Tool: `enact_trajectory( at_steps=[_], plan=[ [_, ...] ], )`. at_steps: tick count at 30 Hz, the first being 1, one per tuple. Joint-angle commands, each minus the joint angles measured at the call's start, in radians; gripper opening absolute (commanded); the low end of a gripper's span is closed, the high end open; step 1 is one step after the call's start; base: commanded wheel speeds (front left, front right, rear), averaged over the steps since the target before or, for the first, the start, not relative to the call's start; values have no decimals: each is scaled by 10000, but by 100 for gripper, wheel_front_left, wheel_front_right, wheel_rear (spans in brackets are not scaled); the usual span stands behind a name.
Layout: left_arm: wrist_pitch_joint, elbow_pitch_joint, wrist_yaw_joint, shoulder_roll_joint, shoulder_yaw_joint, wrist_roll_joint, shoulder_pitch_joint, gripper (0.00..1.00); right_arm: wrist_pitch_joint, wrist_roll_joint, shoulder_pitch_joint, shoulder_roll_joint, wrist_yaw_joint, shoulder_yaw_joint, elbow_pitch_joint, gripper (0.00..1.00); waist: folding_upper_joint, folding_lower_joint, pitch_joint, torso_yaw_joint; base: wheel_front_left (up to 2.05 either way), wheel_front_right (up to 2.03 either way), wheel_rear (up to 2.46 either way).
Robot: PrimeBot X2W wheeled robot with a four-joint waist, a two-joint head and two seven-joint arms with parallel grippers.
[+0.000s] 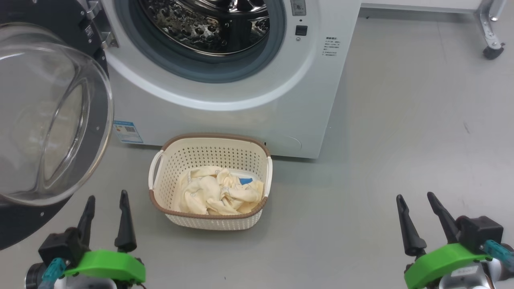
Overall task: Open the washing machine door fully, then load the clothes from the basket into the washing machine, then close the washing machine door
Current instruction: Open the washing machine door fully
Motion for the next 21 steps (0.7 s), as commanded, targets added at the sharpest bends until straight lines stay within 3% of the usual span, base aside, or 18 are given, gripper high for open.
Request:
enact_trajectory(
  at_steps=[1,9,21],
  plan=[
    [7,-211,469,70,283,55,-294,100,-123,-49,-481,-87,44,242,-303,100,0,0,-27,-269,0,0,0],
    [-98,323,244,-166,-125,213,-289,100,-111,-191,-438,-87,44,310,-276,100,0,0,-133,-921,0,0,0],
    [-183,673,346,-335,-267,404,-172,100,-40,-292,-233,-87,44,261,-344,100,0,0,-326,-1286,0,0,0]
  ],
)
